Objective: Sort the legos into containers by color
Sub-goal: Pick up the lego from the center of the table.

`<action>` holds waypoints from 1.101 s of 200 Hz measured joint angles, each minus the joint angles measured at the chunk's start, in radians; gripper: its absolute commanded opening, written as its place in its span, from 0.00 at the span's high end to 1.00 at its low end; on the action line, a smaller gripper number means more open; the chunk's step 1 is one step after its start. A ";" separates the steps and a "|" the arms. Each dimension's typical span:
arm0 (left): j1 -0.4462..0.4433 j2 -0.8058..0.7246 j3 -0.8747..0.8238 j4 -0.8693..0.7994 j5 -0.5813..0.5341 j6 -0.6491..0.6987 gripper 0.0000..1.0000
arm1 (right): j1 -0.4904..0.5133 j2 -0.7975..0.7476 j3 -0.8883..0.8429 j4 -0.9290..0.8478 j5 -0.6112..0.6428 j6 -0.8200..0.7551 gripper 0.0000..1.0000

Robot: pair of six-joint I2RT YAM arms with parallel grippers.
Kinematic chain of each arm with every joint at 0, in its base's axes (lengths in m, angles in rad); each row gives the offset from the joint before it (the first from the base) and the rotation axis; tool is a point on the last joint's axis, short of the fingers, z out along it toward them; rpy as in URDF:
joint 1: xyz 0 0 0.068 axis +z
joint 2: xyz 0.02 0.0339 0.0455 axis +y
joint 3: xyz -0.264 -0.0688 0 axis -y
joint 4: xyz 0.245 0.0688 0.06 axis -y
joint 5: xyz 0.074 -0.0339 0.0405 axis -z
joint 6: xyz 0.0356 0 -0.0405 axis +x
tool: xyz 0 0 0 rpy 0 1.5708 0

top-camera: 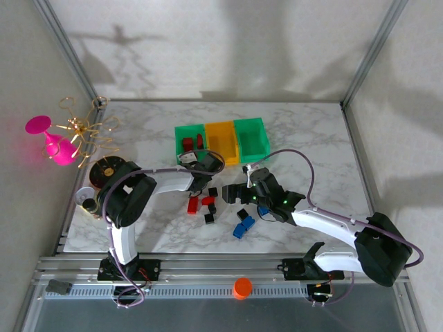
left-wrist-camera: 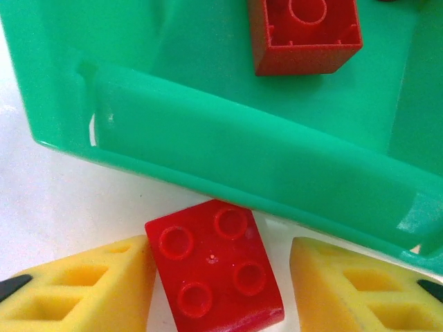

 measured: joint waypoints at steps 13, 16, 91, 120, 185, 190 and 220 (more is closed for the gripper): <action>0.000 0.000 -0.002 0.000 -0.002 0.000 0.55 | 0.000 0.000 0.000 0.000 0.000 0.000 0.01; 0.000 0.000 -0.002 0.000 -0.002 0.002 0.56 | 0.000 0.000 0.000 0.000 0.001 0.000 0.01; 0.000 -0.045 -0.052 -0.001 0.002 0.012 0.65 | 0.000 0.000 0.000 0.000 0.002 0.000 0.01; -0.003 -0.089 -0.085 -0.013 0.004 0.017 0.66 | 0.000 0.000 0.000 0.000 0.002 0.000 0.01; -0.050 -0.282 -0.140 -0.090 0.017 0.056 0.66 | -0.008 -0.015 0.037 -0.030 0.009 0.028 0.01; -0.051 -0.301 -0.139 -0.096 0.016 0.061 0.66 | -0.013 -0.018 0.043 -0.031 0.007 0.031 0.01; -0.049 -0.346 -0.061 -0.166 0.000 0.114 0.66 | -0.050 -0.020 0.079 -0.042 -0.003 0.047 0.01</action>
